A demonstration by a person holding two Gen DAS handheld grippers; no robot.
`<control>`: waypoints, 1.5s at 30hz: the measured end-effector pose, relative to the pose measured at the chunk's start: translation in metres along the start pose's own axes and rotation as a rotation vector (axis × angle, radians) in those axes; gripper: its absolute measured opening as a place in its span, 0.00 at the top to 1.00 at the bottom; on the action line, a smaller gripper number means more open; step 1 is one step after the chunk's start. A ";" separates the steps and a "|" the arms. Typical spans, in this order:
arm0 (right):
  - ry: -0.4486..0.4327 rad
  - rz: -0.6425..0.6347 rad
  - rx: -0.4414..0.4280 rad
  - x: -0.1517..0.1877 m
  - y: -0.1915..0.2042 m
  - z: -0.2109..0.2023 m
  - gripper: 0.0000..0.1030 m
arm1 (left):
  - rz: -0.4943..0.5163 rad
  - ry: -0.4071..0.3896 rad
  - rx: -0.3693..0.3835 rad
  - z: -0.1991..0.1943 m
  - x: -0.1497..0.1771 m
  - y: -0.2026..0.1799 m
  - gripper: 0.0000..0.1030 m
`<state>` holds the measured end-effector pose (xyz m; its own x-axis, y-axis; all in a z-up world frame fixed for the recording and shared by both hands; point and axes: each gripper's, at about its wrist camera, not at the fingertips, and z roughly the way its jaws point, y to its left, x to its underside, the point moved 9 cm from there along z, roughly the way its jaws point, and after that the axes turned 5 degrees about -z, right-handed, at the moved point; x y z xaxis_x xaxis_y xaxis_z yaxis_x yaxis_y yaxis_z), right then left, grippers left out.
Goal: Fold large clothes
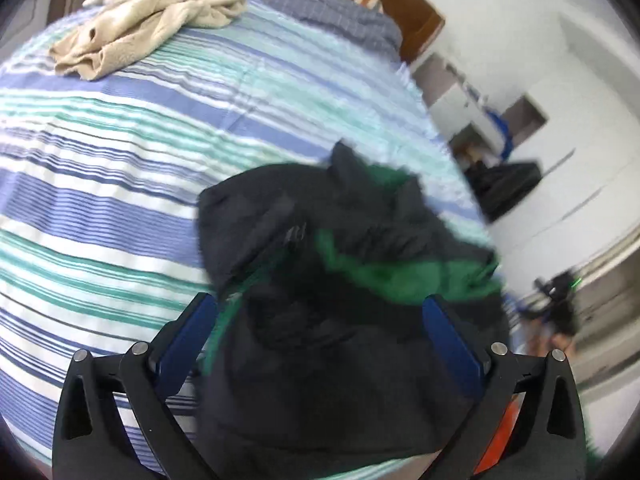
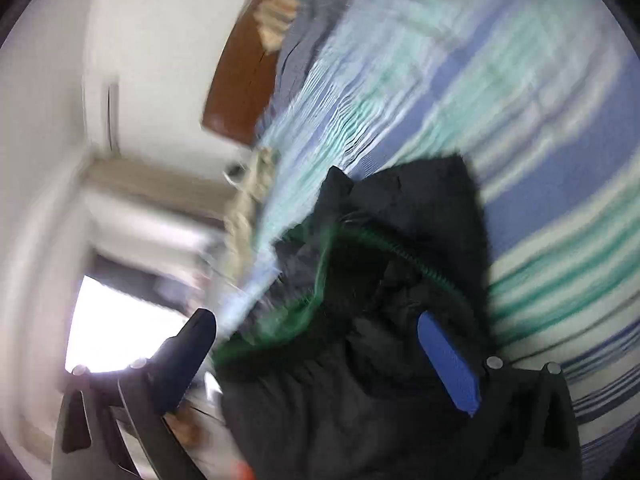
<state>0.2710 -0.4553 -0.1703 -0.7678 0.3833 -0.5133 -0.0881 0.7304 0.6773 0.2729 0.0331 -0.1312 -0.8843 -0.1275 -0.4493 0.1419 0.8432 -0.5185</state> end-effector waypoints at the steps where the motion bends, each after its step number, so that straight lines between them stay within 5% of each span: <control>1: 0.033 -0.092 0.076 0.003 0.003 0.007 0.00 | 0.014 0.021 -0.018 0.008 0.005 0.003 0.01; 6: 0.120 -0.379 0.314 0.016 0.001 0.043 0.00 | 0.155 0.136 -0.180 0.056 0.027 0.013 0.01; 9: 0.140 -0.502 0.415 0.021 -0.004 0.063 0.04 | 0.218 0.134 -0.236 0.064 0.036 0.006 0.20; 10: 0.151 -0.551 0.434 0.025 0.001 0.067 0.10 | 0.224 0.120 -0.256 0.061 0.035 0.005 0.35; 11: 0.161 -0.592 0.457 0.028 0.008 0.068 0.31 | 0.232 0.105 -0.277 0.055 0.034 0.004 0.53; 12: 0.162 -0.620 0.479 0.031 0.013 0.064 0.51 | 0.239 0.090 -0.295 0.046 0.034 0.002 0.62; 13: 0.154 -0.663 0.524 0.032 0.019 0.057 0.61 | 0.242 0.076 -0.289 0.037 0.034 -0.001 0.78; 14: 0.142 -0.692 0.555 0.030 0.021 0.055 0.76 | 0.248 0.057 -0.280 0.029 0.031 -0.004 0.83; 21: -0.121 -0.671 0.589 -0.038 0.066 -0.003 0.85 | 0.302 -0.233 -0.282 -0.024 -0.039 -0.056 0.85; 27: -0.263 -0.635 0.671 -0.115 0.066 0.020 0.85 | 0.228 -0.387 -0.402 0.027 -0.113 -0.056 0.84; 33: -0.161 -0.531 0.805 -0.121 -0.024 0.108 0.85 | 0.233 -0.318 -0.613 0.123 -0.116 0.003 0.76; 37: -0.084 -0.413 0.778 -0.103 -0.083 0.151 0.84 | 0.196 -0.326 -0.576 0.136 -0.098 0.024 0.70; 45: -0.120 -0.406 0.789 -0.101 -0.094 0.165 0.82 | 0.149 -0.316 -0.521 0.157 -0.099 0.033 0.67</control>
<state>0.4618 -0.4693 -0.2688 -0.6973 0.0346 -0.7159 0.1569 0.9820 -0.1055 0.4351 -0.0085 -0.2182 -0.6863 -0.0698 -0.7239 -0.0520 0.9975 -0.0468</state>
